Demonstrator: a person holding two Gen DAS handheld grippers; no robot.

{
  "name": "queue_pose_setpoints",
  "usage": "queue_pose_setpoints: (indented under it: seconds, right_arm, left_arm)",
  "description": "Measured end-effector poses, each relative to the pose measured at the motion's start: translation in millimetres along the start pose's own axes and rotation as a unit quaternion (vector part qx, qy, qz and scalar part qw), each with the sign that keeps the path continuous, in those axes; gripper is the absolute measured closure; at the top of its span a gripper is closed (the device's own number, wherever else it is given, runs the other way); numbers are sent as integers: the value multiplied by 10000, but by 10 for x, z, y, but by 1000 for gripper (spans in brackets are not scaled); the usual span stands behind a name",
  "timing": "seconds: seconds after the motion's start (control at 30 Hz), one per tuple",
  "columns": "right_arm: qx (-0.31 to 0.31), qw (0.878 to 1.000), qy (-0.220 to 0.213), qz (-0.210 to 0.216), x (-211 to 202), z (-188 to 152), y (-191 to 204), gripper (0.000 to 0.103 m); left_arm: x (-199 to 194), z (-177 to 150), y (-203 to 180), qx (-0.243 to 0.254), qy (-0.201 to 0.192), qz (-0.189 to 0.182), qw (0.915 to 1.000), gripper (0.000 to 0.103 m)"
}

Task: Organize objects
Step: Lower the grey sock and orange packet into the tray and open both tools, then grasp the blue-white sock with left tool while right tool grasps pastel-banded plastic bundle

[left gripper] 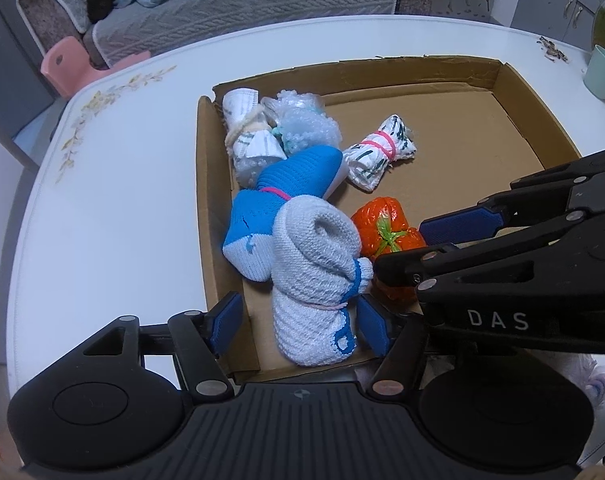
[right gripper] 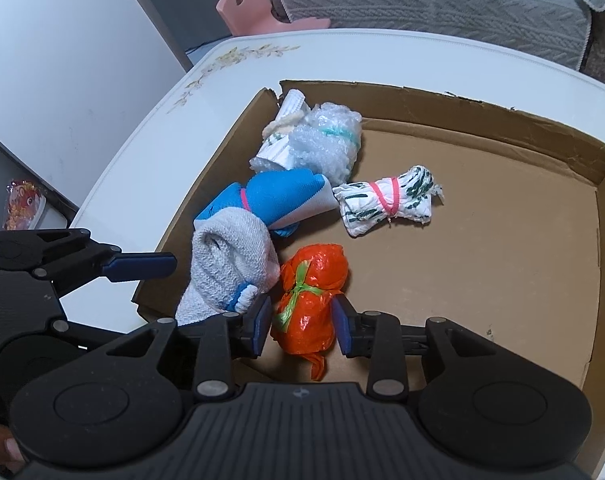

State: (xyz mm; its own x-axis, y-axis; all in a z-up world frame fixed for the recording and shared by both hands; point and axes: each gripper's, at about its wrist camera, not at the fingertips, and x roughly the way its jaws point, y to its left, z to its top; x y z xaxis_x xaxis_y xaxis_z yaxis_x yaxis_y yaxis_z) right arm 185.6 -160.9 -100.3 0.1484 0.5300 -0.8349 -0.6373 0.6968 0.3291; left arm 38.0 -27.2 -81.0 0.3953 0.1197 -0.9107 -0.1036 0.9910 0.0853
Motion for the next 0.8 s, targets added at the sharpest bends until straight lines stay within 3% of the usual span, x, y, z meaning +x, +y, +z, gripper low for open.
queue_pose_setpoints:
  seconds: [0.2,0.63,0.8]
  right_arm:
    - [-45,10000,-39,-27,-52,19,1,65]
    - [-135,9998,-148,-55,-188,50,-34,40]
    - [-138,9997,-203,-65,-248,53,-53,37]
  left_arm:
    - [-30,15,2,-31,0,-50,10000,29]
    - [-130,53,-32,16,-25,-111,9999,16]
    - [-178,66,-32,22,-38,-136,9999,14]
